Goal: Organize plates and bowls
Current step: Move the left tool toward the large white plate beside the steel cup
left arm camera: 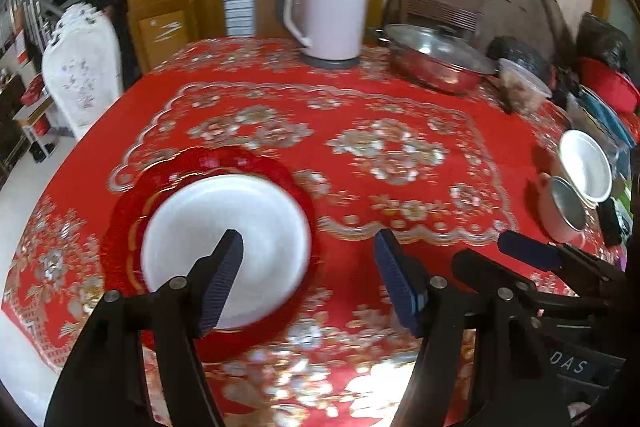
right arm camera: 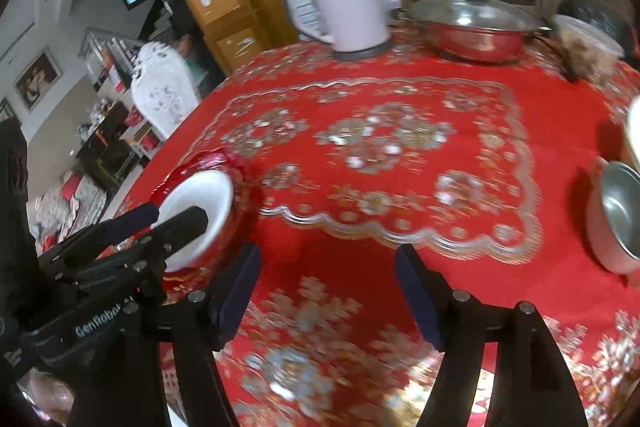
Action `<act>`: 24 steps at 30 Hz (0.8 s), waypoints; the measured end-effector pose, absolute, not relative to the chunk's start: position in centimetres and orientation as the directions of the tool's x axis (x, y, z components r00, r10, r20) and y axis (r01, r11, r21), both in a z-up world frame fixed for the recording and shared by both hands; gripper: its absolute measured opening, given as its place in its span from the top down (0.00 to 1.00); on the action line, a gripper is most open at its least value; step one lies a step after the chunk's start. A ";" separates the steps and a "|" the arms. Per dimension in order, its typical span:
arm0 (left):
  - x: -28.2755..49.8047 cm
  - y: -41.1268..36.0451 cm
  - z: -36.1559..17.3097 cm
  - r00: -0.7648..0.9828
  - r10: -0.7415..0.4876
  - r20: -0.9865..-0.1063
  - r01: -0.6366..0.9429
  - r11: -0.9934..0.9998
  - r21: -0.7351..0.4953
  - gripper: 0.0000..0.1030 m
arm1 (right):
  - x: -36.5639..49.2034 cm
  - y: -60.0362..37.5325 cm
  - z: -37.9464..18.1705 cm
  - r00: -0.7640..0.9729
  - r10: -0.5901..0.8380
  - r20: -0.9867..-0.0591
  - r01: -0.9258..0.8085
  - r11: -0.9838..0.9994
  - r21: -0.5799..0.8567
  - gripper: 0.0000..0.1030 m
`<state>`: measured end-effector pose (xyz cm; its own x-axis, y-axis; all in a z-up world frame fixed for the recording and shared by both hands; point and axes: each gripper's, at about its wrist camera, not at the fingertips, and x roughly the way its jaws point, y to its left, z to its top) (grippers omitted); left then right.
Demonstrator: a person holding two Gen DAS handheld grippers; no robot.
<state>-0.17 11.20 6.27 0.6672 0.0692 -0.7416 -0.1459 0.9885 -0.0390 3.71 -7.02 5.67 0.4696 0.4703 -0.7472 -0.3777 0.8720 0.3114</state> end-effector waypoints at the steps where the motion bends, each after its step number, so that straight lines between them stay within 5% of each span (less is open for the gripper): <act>1: -0.1 10.6 6.4 0.669 0.059 -0.741 -0.135 0.990 -0.043 0.35 | 3.7 -7.9 5.7 0.474 0.466 -0.747 -0.368 0.876 0.313 0.30; 24: 6.6 -7.1 6.7 0.622 -0.130 -0.772 0.143 0.988 -0.051 0.35 | 4.6 -31.2 7.2 0.634 0.262 -0.727 0.003 0.940 0.341 0.29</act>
